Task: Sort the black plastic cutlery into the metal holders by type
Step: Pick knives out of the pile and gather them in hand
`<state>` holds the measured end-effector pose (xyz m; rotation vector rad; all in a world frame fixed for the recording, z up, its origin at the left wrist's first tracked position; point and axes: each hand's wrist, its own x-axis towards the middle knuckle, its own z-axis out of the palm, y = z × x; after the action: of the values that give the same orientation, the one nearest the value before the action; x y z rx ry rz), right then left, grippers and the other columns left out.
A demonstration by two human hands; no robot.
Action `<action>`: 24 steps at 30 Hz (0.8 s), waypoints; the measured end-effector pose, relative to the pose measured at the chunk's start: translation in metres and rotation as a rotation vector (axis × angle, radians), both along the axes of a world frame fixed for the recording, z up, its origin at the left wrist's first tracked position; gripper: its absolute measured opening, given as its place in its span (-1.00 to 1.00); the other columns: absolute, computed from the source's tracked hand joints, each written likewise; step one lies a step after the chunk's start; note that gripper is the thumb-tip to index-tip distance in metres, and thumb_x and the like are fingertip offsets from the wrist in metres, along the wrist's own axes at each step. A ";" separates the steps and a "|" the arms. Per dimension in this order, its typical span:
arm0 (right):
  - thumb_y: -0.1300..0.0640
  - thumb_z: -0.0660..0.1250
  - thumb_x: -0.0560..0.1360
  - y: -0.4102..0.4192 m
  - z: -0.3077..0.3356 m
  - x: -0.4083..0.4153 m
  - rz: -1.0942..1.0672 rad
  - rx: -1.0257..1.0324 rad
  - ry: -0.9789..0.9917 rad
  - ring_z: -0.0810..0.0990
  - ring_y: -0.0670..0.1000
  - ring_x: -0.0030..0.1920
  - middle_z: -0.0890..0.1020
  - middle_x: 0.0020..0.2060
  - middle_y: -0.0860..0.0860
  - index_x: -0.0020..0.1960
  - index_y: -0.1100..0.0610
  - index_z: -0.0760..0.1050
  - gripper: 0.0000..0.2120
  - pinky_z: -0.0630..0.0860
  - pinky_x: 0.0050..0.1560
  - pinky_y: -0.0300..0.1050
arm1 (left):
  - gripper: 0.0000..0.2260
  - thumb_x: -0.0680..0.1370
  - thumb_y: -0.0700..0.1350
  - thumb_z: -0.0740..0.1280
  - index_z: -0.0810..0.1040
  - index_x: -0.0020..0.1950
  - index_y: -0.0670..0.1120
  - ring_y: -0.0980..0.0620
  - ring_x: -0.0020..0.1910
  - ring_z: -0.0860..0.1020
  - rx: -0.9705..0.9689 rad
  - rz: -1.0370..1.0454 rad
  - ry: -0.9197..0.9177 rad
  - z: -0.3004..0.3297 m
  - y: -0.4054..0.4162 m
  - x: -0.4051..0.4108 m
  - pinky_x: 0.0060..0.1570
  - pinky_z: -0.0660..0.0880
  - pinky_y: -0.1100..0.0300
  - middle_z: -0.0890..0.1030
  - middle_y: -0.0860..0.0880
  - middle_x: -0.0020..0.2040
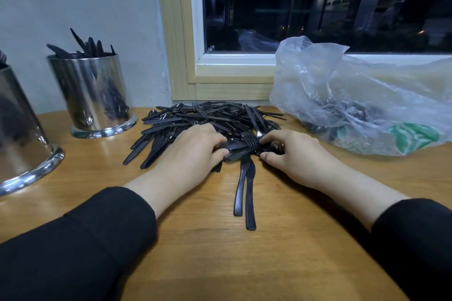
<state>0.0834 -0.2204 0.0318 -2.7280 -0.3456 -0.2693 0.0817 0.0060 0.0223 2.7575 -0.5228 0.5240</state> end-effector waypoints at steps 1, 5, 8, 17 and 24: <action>-0.16 0.36 0.55 0.000 0.000 0.000 0.001 0.004 -0.006 0.53 -0.01 0.12 0.57 0.02 -0.13 0.28 -0.16 0.52 -0.69 0.42 0.29 0.12 | -0.69 0.65 0.07 0.32 0.61 0.34 0.00 0.03 0.17 0.48 0.005 0.004 0.019 -0.001 0.000 0.000 0.19 0.45 0.06 0.53 0.09 0.10; -0.11 0.36 0.55 -0.001 0.000 0.000 -0.003 0.024 -0.030 0.55 -0.02 0.10 0.57 -0.06 -0.17 0.20 -0.16 0.57 -0.77 0.41 0.29 0.10 | -0.74 0.65 0.06 0.32 0.65 0.26 0.00 0.03 0.12 0.49 0.039 0.021 0.020 -0.002 0.001 0.002 0.11 0.44 0.11 0.50 0.08 0.05; -0.05 0.33 0.57 -0.003 0.001 -0.001 -0.006 0.073 -0.051 0.56 -0.03 0.01 0.54 -0.24 -0.26 0.10 -0.14 0.62 -0.86 0.43 0.27 0.10 | -0.81 0.64 0.05 0.34 0.63 0.18 0.00 0.05 0.06 0.48 0.013 0.035 0.022 -0.002 0.002 0.003 0.05 0.42 0.15 0.49 0.09 0.01; 0.01 0.42 0.53 -0.017 0.002 -0.008 -0.041 0.292 -0.029 0.44 -0.19 -0.56 0.59 -0.50 -0.15 -0.21 -0.02 0.63 -0.85 0.33 -0.48 -0.33 | -0.91 0.64 0.05 0.33 0.50 0.08 0.06 0.05 -0.03 0.49 -0.027 0.040 0.037 0.003 0.005 -0.005 -0.02 0.50 0.06 0.46 0.15 -0.08; 0.24 0.41 0.47 -0.024 0.007 -0.004 -0.042 0.458 -0.035 0.51 -0.14 -0.37 0.60 -0.35 -0.10 -0.08 0.03 0.58 -0.87 0.44 -0.22 -0.18 | -0.91 0.65 0.08 0.27 0.43 -0.03 0.13 0.09 -0.24 0.56 -0.075 0.098 0.075 0.008 0.011 -0.015 -0.19 0.55 0.05 0.62 0.11 -0.16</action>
<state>0.0796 -0.2446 0.0390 -2.2832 -0.2046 -0.3591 0.0662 0.0173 0.0302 2.7297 -0.3444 0.4502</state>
